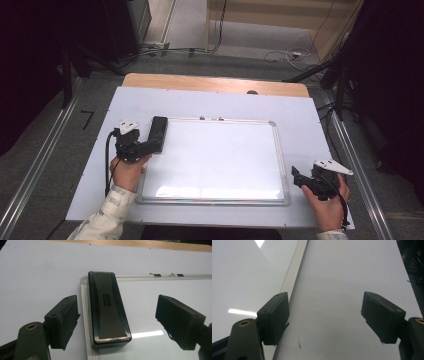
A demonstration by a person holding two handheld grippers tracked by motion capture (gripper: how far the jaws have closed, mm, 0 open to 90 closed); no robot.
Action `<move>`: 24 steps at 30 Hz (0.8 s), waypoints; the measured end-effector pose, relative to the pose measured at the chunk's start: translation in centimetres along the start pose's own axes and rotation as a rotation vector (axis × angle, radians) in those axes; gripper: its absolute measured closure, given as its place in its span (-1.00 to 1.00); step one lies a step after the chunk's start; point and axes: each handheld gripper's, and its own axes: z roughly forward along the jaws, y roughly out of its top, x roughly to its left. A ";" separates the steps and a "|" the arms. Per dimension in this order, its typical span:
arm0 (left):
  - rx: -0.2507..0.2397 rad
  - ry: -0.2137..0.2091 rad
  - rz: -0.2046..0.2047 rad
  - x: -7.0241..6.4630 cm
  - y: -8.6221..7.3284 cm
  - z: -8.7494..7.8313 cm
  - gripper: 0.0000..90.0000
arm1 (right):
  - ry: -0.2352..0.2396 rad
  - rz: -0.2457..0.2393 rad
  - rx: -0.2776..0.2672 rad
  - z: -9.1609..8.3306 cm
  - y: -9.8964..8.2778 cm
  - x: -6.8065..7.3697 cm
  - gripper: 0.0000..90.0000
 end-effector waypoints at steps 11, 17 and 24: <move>-0.012 -0.010 0.009 -0.1 -0.8 -1.1 -0.58 | -0.001 0.004 -0.002 -0.1 0.0 -0.1 -0.52; -0.012 -0.017 0.014 -0.1 -1.2 -1.7 -0.58 | 0.000 0.002 -0.005 -0.1 0.0 -0.1 -0.52; -0.016 -0.016 0.017 0.2 -1.8 -2.4 -0.58 | -0.001 0.002 -0.005 -0.2 0.0 -0.1 -0.52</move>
